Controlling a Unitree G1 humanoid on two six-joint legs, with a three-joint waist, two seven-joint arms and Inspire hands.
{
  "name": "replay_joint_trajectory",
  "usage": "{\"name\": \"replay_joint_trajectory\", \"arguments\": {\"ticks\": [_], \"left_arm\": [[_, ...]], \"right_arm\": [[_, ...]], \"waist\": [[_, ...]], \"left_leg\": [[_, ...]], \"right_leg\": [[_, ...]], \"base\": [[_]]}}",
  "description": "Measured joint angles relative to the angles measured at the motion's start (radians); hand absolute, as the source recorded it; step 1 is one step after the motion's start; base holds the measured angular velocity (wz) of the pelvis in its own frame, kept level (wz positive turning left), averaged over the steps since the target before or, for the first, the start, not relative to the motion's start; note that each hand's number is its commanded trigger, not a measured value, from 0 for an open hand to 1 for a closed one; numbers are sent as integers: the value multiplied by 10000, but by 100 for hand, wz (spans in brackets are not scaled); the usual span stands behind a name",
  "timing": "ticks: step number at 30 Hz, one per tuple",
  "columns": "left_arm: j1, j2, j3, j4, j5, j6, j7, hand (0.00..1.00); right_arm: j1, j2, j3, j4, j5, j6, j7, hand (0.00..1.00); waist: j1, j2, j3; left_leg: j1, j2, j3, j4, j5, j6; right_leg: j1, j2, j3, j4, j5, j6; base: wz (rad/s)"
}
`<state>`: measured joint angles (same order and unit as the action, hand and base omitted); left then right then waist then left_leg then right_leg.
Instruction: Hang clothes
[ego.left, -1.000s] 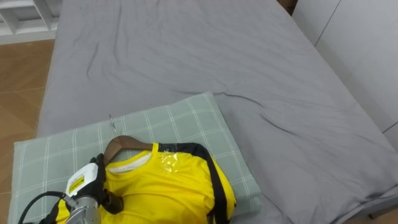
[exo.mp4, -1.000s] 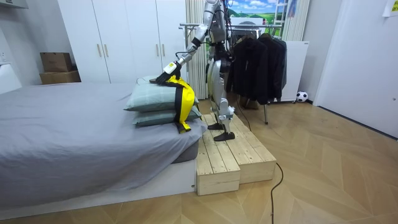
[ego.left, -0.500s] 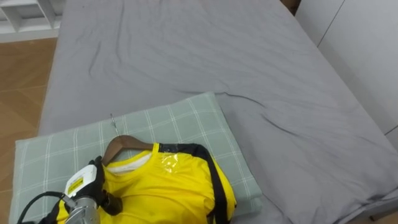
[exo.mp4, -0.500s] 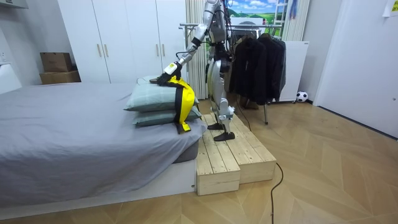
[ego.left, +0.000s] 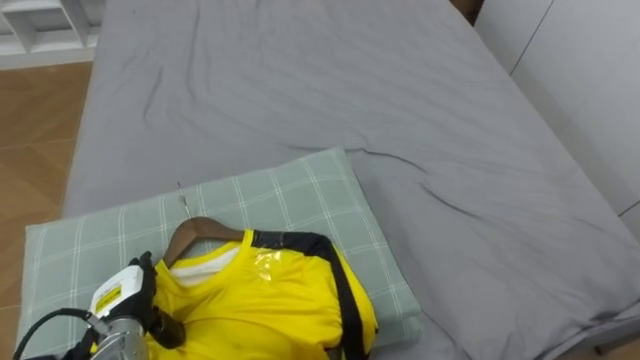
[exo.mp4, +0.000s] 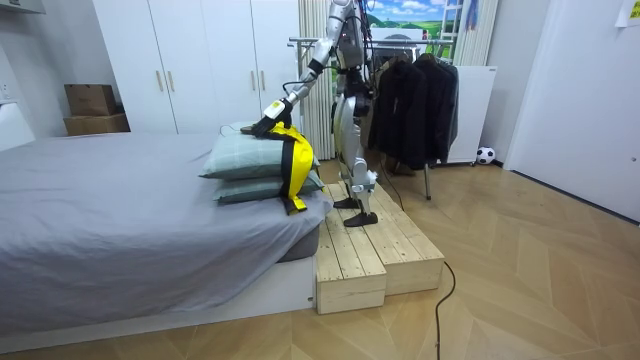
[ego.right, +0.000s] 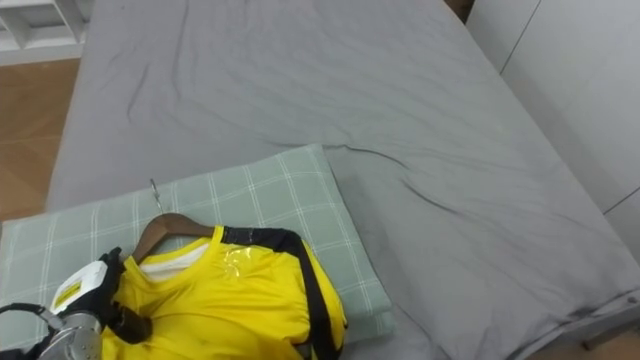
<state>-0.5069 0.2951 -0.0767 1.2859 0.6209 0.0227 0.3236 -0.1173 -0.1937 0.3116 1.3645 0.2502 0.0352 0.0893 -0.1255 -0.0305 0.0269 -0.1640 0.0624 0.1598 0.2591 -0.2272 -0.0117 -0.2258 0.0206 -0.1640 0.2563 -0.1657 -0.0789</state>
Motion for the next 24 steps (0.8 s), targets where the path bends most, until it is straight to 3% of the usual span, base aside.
{"name": "replay_joint_trajectory", "arguments": {"ticks": [12,24], "left_arm": [[1,49,3,51,-3,78,-40,0],[2,49,3,109,18,235,-610,0]], "right_arm": [[67,-20,-24,-6,-79,5,-46,0],[108,-22,-213,-24,-75,2,10,0]], "waist": [[227,-1,-9],[204,-31,-13]], "left_leg": [[34,14,12,8,7,-12],[30,6,144,115,13,-9]], "right_leg": [[19,-2,-7,61,20,-22],[-35,-16,164,165,16,-25]], "base": [[0],[-2]]}}
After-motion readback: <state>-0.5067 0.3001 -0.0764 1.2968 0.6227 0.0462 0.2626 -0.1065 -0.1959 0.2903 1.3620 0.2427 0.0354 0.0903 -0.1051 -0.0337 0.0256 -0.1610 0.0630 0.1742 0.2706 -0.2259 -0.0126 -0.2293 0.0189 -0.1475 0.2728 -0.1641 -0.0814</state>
